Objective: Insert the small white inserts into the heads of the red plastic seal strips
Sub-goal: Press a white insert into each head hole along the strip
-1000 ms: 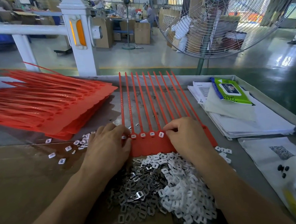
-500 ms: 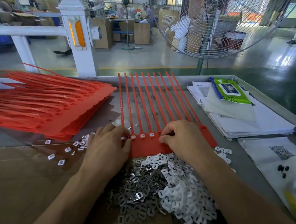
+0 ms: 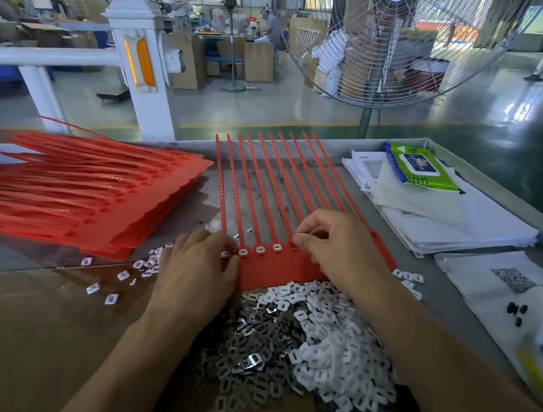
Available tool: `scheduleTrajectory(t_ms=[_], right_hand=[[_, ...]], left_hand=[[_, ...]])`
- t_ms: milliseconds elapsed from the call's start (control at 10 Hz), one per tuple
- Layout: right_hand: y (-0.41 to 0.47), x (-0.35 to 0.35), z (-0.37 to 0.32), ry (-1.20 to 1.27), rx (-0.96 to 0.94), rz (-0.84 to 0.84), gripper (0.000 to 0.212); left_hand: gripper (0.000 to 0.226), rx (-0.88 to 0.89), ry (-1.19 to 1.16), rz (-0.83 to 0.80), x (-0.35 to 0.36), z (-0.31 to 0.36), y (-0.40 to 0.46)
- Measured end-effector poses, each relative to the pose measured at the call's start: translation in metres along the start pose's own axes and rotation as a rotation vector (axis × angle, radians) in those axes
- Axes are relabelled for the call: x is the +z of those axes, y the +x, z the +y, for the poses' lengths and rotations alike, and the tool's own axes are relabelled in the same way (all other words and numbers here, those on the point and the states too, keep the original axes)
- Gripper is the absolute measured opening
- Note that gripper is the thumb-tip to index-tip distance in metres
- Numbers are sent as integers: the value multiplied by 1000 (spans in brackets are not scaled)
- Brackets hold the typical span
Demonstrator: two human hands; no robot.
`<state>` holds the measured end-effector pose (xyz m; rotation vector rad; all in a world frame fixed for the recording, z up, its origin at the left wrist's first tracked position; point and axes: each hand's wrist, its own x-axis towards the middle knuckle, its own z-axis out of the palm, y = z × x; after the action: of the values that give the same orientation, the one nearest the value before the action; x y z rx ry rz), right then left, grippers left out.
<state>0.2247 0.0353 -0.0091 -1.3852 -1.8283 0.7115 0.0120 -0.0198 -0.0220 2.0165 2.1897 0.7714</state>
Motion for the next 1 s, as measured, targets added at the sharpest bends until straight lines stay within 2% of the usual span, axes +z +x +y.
scheduleTrajectory(t_ms=[200,600,1000], right_hand=[[0,0,2,42,8,-1,9],[5,4,3,-52,10,-15,21],[9,8,2,-114,34,-77,21]], left_hand=[[24,-1,4,6,1,-1,0],[24,-1,13,14,1,0,0],[24,1,10,7,0,0,0]])
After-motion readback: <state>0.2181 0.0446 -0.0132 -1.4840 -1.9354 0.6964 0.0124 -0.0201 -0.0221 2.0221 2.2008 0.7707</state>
